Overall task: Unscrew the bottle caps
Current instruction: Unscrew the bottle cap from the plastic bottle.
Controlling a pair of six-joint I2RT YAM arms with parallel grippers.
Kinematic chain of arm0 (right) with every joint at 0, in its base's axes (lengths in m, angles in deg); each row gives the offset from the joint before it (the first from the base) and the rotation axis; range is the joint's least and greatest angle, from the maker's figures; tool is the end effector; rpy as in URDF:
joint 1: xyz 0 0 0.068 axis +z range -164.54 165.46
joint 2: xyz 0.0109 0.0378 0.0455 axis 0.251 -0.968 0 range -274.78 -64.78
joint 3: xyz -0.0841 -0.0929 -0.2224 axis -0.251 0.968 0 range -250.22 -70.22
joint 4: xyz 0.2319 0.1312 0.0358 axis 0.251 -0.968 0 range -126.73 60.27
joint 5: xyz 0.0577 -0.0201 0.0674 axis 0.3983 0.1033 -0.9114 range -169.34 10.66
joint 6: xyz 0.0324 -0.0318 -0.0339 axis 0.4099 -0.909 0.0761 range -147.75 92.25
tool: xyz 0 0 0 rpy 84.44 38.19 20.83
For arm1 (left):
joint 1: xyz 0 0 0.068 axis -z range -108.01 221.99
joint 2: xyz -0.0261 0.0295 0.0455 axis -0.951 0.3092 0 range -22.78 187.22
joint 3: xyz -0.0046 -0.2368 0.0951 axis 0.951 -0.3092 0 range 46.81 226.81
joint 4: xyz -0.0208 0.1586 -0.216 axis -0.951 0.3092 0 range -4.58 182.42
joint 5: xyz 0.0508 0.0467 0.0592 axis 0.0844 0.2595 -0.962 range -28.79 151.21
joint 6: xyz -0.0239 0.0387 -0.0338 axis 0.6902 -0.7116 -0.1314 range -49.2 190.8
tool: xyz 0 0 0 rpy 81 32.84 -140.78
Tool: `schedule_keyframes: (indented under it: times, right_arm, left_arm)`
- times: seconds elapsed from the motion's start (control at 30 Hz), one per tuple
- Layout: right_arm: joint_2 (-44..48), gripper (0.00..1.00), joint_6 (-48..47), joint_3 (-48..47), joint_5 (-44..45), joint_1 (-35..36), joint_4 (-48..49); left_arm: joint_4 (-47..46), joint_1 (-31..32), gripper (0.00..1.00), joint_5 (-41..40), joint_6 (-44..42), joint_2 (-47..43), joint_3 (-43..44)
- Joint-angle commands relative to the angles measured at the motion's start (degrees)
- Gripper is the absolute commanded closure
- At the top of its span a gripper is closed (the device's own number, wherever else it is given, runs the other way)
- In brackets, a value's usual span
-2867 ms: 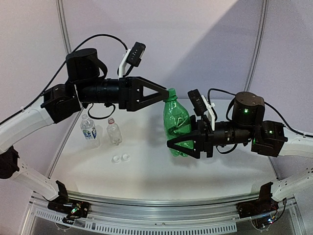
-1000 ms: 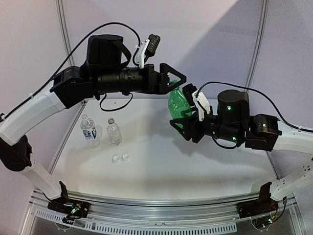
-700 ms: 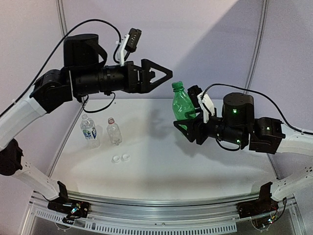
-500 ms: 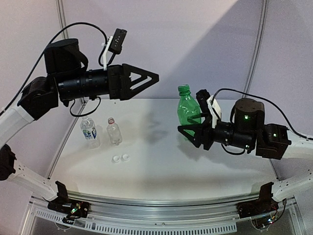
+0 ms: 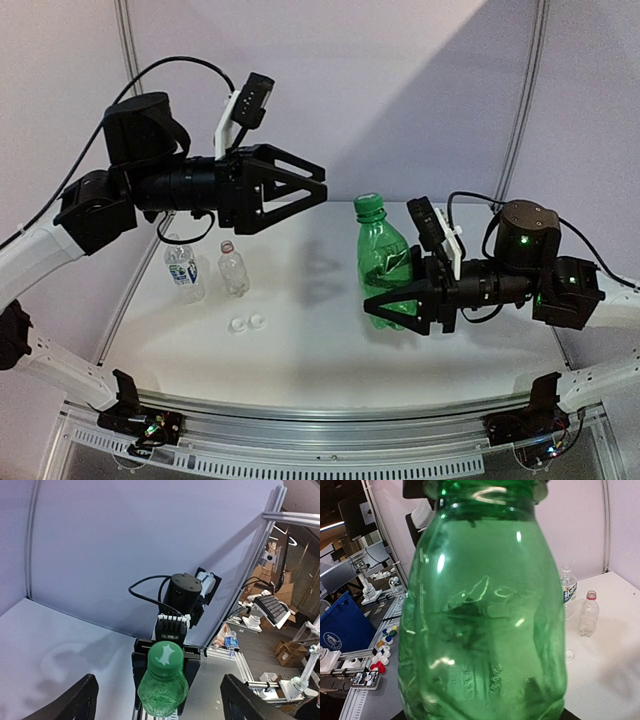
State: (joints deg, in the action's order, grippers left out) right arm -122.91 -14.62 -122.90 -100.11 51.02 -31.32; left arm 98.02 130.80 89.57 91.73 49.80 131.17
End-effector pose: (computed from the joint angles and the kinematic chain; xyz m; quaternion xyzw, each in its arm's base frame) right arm 0.0940 0.2405 0.3444 -0.4326 0.6083 0.5175 0.4183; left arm 0.1343 -0.2581 0.4568 0.3867 0.5972 -0.5702 0.4106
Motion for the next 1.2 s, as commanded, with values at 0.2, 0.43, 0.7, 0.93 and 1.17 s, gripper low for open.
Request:
schedule_keyframes:
  times: [0.2, 0.43, 0.7, 0.93, 1.17]
  right_arm:
    - [-3.4, 1.00, 2.2, -4.0, -6.2, -0.1, 0.9]
    - [-4.1, 1.00, 2.5, -4.4, -6.3, -0.1, 0.9]
    - [-4.6, 1.00, 2.5, -5.0, -6.4, 0.0, 0.8]
    - [-5.4, 1.00, 2.7, -5.5, -6.6, 0.0, 0.8]
    - [-5.9, 1.00, 2.7, -6.0, -6.6, -0.1, 0.7]
  left_arm:
    - [-3.5, -0.9, 0.22, 7.6, 0.2, 4.5, 1.7]
    - [-3.9, -0.9, 0.27, 8.8, 1.0, 5.2, 1.5]
    - [-2.6, -0.9, 0.29, 7.9, 1.3, 6.7, 2.4]
    - [-2.7, -0.9, 0.43, 9.1, 1.5, 7.6, 3.0]
    - [-2.0, -0.9, 0.71, 9.5, 1.6, 8.0, 3.2]
